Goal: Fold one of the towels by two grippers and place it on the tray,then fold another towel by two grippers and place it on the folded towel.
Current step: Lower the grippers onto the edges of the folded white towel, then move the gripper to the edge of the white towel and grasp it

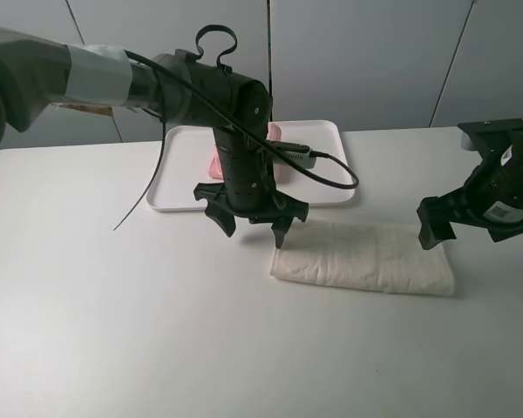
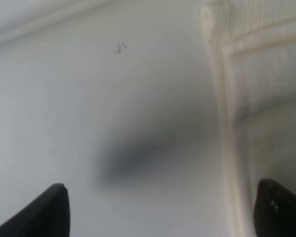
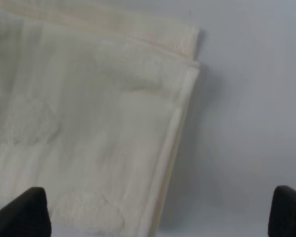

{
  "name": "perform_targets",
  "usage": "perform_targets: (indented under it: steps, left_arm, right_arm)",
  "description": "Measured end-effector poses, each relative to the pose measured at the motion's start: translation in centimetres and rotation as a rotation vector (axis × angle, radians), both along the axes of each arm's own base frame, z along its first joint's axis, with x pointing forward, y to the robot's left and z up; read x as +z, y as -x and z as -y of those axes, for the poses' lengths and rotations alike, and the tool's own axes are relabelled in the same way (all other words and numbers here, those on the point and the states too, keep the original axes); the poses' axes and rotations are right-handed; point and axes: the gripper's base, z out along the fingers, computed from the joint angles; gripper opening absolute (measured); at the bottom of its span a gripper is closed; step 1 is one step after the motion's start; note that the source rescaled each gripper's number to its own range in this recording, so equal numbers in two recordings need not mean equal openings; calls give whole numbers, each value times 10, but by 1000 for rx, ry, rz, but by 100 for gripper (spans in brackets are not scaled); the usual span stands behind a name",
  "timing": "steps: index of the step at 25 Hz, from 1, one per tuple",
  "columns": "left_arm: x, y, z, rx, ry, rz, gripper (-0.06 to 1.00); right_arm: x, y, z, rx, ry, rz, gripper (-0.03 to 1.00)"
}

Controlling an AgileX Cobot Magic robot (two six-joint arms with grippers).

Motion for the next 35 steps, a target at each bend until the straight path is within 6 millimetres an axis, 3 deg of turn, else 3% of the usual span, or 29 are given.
perform_targets:
  steps: [9, 27, 35]
  left_arm:
    - [-15, 1, 1, 59, -2, -39, 96]
    - [-16, 2, 2, 86, 2, -54, 96]
    - [-17, 2, 2, 86, -4, -61, 96]
  right_arm:
    - [0, 0, 0, 12, 3, 0, 95]
    - [-1, 0, -1, 9, -4, -1, 95]
    - [-29, -14, -4, 0, 3, -103, 95]
